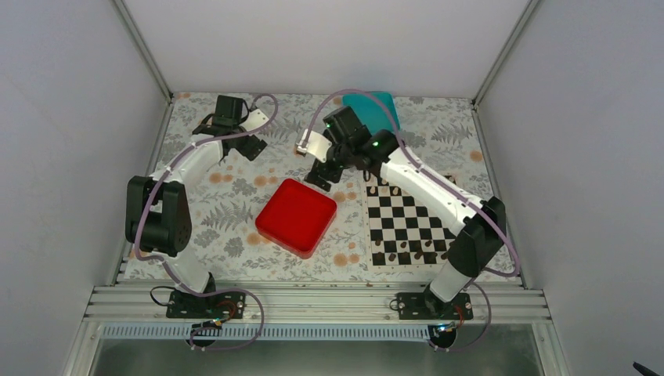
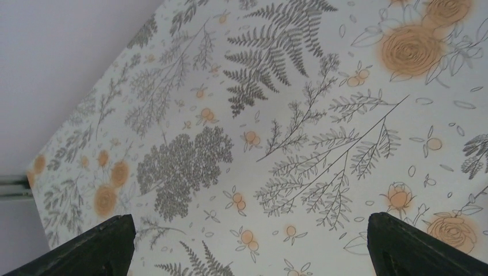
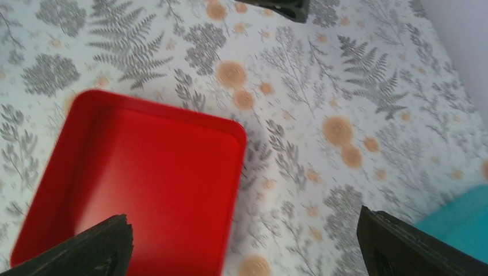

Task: Set up the chess pieces on the board
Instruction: Reset both arms

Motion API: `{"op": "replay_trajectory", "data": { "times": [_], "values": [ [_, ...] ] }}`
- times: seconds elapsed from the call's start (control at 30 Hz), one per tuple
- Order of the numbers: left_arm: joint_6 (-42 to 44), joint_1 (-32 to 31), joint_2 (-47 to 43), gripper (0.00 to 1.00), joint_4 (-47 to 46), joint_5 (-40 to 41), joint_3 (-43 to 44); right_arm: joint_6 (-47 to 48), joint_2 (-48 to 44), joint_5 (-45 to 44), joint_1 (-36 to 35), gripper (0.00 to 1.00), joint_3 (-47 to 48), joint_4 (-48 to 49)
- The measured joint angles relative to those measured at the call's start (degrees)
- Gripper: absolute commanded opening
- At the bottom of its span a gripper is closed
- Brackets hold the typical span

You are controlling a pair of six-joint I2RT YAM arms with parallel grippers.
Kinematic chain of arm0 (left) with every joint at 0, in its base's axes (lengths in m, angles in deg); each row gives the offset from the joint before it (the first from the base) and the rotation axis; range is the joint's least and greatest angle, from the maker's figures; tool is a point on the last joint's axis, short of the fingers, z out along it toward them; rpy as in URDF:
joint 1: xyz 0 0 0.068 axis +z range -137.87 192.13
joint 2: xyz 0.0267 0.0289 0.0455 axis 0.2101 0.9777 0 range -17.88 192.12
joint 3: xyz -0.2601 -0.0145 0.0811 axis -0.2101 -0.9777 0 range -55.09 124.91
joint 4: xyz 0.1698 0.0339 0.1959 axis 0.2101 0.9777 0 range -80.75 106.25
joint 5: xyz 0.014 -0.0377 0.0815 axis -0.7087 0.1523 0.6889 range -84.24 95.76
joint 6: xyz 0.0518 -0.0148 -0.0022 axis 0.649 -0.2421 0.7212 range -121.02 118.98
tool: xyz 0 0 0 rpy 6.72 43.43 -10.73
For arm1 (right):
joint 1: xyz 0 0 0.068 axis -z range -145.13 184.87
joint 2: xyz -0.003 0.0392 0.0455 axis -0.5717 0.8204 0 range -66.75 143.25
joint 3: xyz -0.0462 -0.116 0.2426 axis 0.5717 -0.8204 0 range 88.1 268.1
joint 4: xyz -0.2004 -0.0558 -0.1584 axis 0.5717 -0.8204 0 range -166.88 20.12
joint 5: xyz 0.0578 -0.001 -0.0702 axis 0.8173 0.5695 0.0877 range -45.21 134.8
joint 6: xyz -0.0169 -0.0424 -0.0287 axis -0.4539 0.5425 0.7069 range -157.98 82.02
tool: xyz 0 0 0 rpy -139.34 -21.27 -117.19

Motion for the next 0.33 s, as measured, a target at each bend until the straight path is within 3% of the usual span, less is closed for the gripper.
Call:
{"op": "replay_trajectory", "data": {
  "times": [0.2, 0.33],
  "values": [
    [-1.57, -0.04, 0.24, 1.00, 0.15, 2.43, -1.09, -5.79, -0.13, -0.09, -4.42, 1.00, -6.71, 10.51],
    [-2.16, -0.46, 3.72, 1.00, 0.13, 4.04, -1.03, -5.92, 1.88, -3.21, -12.11, 1.00, -8.66, 13.46]
  ]
}}
